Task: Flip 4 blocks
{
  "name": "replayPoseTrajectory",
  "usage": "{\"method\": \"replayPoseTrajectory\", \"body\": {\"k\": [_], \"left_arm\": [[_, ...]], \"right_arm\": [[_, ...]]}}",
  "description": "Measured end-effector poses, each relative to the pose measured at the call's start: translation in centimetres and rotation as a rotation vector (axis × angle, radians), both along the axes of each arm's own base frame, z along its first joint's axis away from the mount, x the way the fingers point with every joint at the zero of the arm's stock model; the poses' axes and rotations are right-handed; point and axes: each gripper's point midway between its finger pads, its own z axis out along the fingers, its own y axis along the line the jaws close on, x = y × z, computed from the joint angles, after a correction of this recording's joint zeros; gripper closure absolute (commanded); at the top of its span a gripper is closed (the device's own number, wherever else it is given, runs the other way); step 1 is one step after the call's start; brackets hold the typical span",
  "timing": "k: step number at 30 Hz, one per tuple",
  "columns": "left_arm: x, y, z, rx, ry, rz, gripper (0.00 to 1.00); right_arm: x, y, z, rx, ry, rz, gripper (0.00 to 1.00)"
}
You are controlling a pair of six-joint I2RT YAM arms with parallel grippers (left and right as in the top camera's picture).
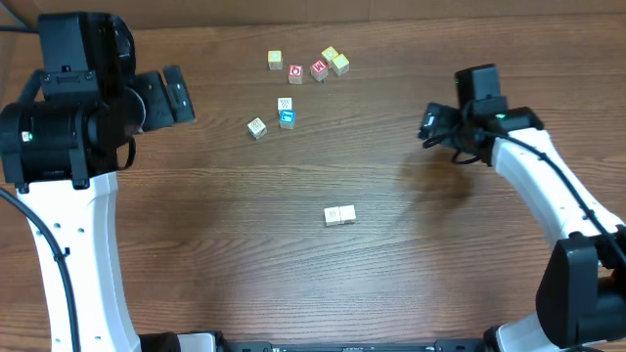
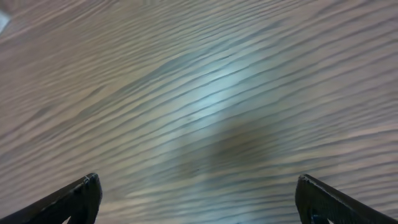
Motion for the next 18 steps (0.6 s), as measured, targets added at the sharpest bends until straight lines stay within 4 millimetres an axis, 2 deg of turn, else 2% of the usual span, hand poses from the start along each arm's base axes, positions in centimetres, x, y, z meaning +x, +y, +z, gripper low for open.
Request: {"method": "replayPoseTrajectory", "body": {"k": [3, 11, 16, 18], "left_arm": [[-0.2, 0.1, -0.1, 0.006, 0.008, 0.003, 0.0], [-0.1, 0.2, -0.1, 0.01, 0.008, 0.003, 0.0], [1.1, -0.9, 0.8, -0.04, -0.057, -0.038, 0.02], [1.3, -2.3, 0.8, -0.1, -0.064, -0.088, 0.39]], "right_arm": [[0.1, -0.7, 0.0, -0.005, 0.0, -0.015, 0.0], [0.1, -0.7, 0.0, -0.007, 0.0, -0.01, 0.0], [0.1, -0.7, 0.0, -0.007, 0.0, -0.01, 0.0], [0.1, -0.7, 0.0, -0.007, 0.0, -0.009, 0.0]]}}
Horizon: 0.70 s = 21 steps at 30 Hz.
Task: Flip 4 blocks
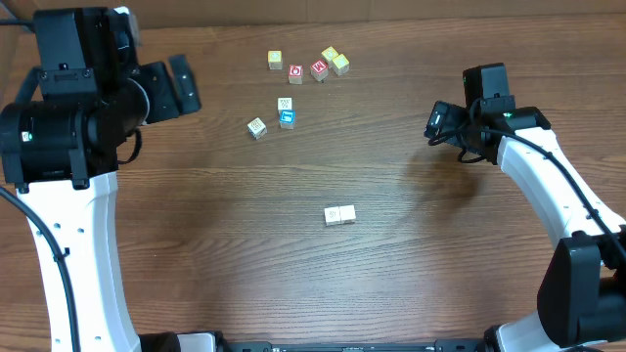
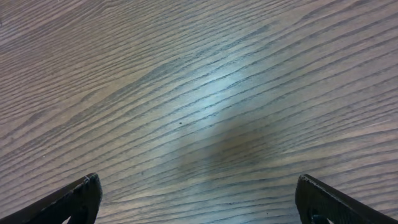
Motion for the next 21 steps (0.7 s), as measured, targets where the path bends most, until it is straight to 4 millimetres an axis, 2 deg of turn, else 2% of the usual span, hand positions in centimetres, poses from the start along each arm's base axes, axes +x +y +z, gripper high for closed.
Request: {"method": "replayPoseTrajectory", "body": {"k": [1, 4, 5, 7, 8, 9, 11, 13, 15, 18, 21], "left_arm": [[0.0, -0.8, -0.1, -0.033, 0.004, -0.028, 0.53], [0.0, -2.8, -0.7, -0.095, 0.031, -0.093, 0.84], [0.1, -3.5, -1.1, -0.113, 0.044, -0.106, 0.89], [0.3, -4.6, -2.5, -0.141, 0.088, -0.115, 0.9], [0.5, -5.1, -3.5, -0.152, 0.12, -0.113, 0.87], [0.8, -5.5, -4.7, -0.157, 0.158, -0.103, 0.76], [1.4, -6.0, -7.1, -0.158, 0.228, -0.079, 0.31], [2.3, -6.1, -9.8, -0.141, 0.305, -0.054, 0.17], [3.3, -5.9, -12.9, -0.128, 0.385, -0.019, 0.21], [5.0, -5.7, -16.0, -0.117, 0.443, 0.023, 0.26], [6.2, -5.4, -18.9, -0.106, 0.49, 0.061, 0.26]], "right_arm": [[0.0, 0.0, 0.0, 0.0, 0.0, -0.001, 0.0], [0.0, 0.0, 0.0, 0.0, 0.0, 0.0, 0.0], [0.0, 0.0, 0.0, 0.0, 0.0, 0.0, 0.0], [0.0, 0.0, 0.0, 0.0, 0.0, -0.001, 0.0], [0.0, 0.0, 0.0, -0.001, 0.0, 0.0, 0.0], [0.0, 0.0, 0.0, 0.0, 0.0, 0.0, 0.0], [0.0, 0.0, 0.0, 0.0, 0.0, 0.0, 0.0], [0.0, 0.0, 0.0, 0.0, 0.0, 0.0, 0.0], [0.0, 0.0, 0.0, 0.0, 0.0, 0.0, 0.0], [0.0, 0.0, 0.0, 0.0, 0.0, 0.0, 0.0], [0.0, 0.0, 0.0, 0.0, 0.0, -0.001, 0.0]]}}
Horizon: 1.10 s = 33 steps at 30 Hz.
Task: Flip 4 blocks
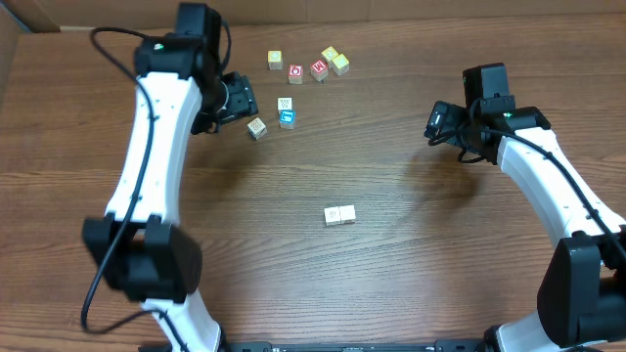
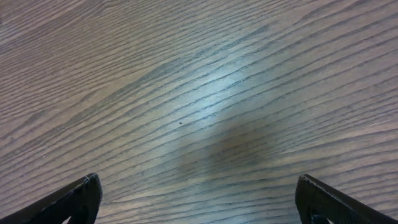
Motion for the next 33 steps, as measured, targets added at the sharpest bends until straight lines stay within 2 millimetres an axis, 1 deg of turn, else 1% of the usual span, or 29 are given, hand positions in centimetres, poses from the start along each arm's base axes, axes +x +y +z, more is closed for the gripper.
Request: {"method": "replayPoseTrajectory", "body": {"k": [3, 6, 8, 11, 14, 16, 18, 24, 29, 33], "left_arm": [[1.1, 0.1, -3.2, 0.01, 0.054, 0.03, 0.33], [2.2, 0.1, -6.3, 0.012, 0.095, 0.067, 0.36], [2.9, 0.1, -7.9, 0.009, 0.104, 0.089, 0.36], [3.7, 0.0, -9.4, 0.005, 0.107, 0.114, 0.34], [4.5, 0.0, -10.3, 0.002, 0.092, 0.132, 0.35], [5.1, -0.1, -10.6, -0.001, 0.079, 0.137, 0.38], [5.6, -0.1, -11.0, -0.005, 0.066, 0.148, 0.39], [6.2, -0.4, -12.3, -0.004, 0.067, 0.149, 0.39], [6.6, -1.6, -13.5, -0.005, 0.064, 0.131, 0.41], [6.5, -2.2, -13.8, 0.001, 0.07, 0.121, 0.43]], "right_arm": [[0.0, 0.0, 0.0, 0.0, 0.0, 0.001, 0.0], [0.0, 0.0, 0.0, 0.0, 0.0, 0.001, 0.0], [0.0, 0.0, 0.0, 0.0, -0.001, 0.0, 0.0], [0.0, 0.0, 0.0, 0.0, 0.0, 0.0, 0.0], [0.0, 0.0, 0.0, 0.0, 0.0, 0.001, 0.0], [0.0, 0.0, 0.0, 0.0, 0.0, 0.0, 0.0], [0.0, 0.0, 0.0, 0.0, 0.0, 0.0, 0.0], [0.0, 0.0, 0.0, 0.001, 0.0, 0.0, 0.0], [0.0, 0.0, 0.0, 0.0, -0.001, 0.001, 0.0], [0.0, 0.0, 0.0, 0.0, 0.0, 0.0, 0.0]]}}
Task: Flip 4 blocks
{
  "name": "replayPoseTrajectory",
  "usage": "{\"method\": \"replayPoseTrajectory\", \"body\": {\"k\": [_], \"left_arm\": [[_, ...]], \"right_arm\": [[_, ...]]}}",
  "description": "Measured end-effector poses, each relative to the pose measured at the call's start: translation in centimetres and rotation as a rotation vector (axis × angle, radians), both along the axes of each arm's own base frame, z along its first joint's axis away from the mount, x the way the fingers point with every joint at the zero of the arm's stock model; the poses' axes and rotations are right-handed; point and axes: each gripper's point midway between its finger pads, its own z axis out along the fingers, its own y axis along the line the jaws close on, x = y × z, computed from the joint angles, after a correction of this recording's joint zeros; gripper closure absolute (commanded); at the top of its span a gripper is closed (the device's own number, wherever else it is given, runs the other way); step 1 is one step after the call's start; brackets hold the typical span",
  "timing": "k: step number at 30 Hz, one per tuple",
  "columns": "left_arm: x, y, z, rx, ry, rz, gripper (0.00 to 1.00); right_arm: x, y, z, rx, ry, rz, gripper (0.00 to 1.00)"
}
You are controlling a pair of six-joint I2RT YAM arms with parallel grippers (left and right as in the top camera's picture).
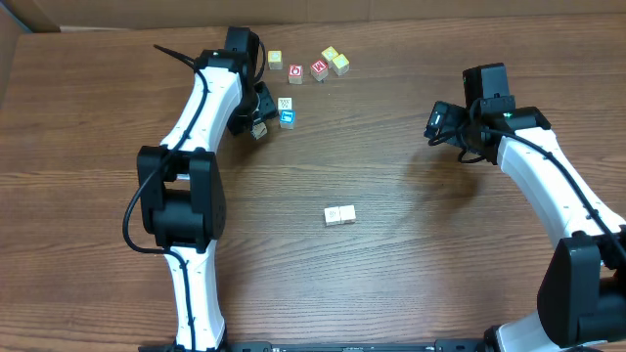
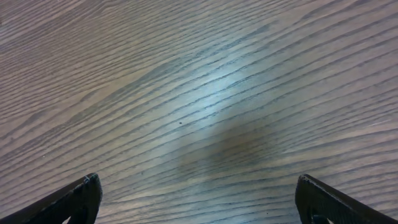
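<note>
Several small blocks lie at the back of the table: a tan block, a blue one, a white patterned one, two red ones and yellow ones. A pair of pale blocks sits mid-table. My left gripper is down at the tan block, partly covering it; its jaws cannot be made out from above. At the right, far from all the blocks, my right gripper hangs open over bare wood.
The wooden table carries only the blocks. The left arm stretches from the near left edge up to the block cluster. The right arm runs along the right side.
My left gripper has moved right from just left of the tan block to right upon it. The right arm and all other blocks are unchanged.
The left arm was first folded high at the far left, close under the camera, while the right gripper drew slightly back to the right. Then the left arm was stretched toward the block cluster, and now its gripper is at the tan block.
</note>
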Motion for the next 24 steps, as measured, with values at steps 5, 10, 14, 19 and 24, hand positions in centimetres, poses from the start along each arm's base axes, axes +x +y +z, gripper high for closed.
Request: {"method": "replayPoseTrajectory", "body": {"k": [5, 10, 14, 19, 24], "left_arm": [[0.0, 0.1, -0.3, 0.031, -0.005, 0.001, 0.47], [-0.3, 0.7, -0.9, 0.061, 0.002, 0.016, 0.56], [-0.2, 0.9, -0.9, 0.072, -0.002, 0.018, 0.55], [-0.2, 0.9, -1.1, 0.075, -0.002, 0.019, 0.57], [-0.3, 0.9, -1.3, 0.076, 0.002, 0.018, 0.66]], "right_arm": [[0.0, 0.0, 0.0, 0.0, 0.0, 0.0, 0.0], [0.0, 0.0, 0.0, 0.0, 0.0, 0.0, 0.0], [0.0, 0.0, 0.0, 0.0, 0.0, 0.0, 0.0], [0.0, 0.0, 0.0, 0.0, 0.0, 0.0, 0.0], [0.0, 0.0, 0.0, 0.0, 0.0, 0.0, 0.0]]}}
